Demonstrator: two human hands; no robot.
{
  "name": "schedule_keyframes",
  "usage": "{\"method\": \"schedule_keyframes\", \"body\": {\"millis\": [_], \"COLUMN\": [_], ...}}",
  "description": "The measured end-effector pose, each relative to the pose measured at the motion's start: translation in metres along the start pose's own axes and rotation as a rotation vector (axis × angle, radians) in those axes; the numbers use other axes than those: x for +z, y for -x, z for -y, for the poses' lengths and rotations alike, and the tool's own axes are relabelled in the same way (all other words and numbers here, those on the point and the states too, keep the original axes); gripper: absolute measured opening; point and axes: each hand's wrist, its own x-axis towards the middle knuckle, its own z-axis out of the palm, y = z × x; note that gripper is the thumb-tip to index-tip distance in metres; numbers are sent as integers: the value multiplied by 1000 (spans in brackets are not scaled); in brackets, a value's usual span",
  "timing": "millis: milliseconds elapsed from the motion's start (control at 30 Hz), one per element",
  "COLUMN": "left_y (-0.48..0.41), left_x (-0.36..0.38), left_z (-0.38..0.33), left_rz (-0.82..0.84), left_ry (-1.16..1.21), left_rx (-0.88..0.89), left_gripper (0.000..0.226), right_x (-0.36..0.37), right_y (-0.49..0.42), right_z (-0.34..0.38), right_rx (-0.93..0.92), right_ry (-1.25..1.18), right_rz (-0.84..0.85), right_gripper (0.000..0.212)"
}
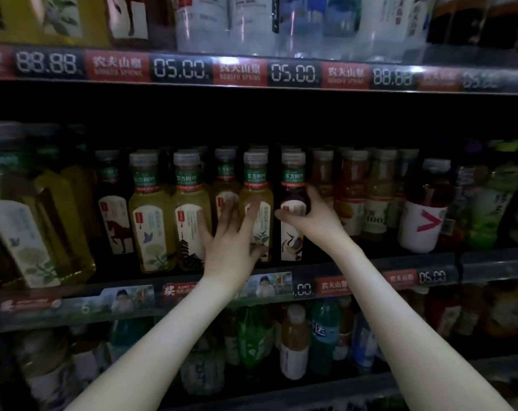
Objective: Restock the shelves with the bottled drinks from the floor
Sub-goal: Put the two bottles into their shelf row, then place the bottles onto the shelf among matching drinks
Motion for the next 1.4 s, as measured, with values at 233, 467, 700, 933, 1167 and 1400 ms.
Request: {"method": "schedule_keyframes", "body": {"millis": [233,467,700,933,1167,1400], "left_y": [1,39,125,187,208,206], "left_x": [1,0,2,5,-3,4], "left_z": [-16,-28,-47,-104,-180,-304], "left_rz": [25,14,169,503,544,483], "left_ry": [8,106,250,444,518,536], "left_rx": [-47,-17,129,253,368,434], "left_gripper": [92,76,61,54,55,54], "right_x": [0,0,13,-13,-89,-207], "right_y": [18,94,194,286,338,367], "right_z": [-23,-36,-56,-76,-90,-138], "right_rx": [-9,-67,-22,213,338,360], "right_ry": [92,310,326,457,519,517], "right_rz": [28,-92,-97,-57,-88,-233], "right_gripper": [74,58,47,39,44,45]}}
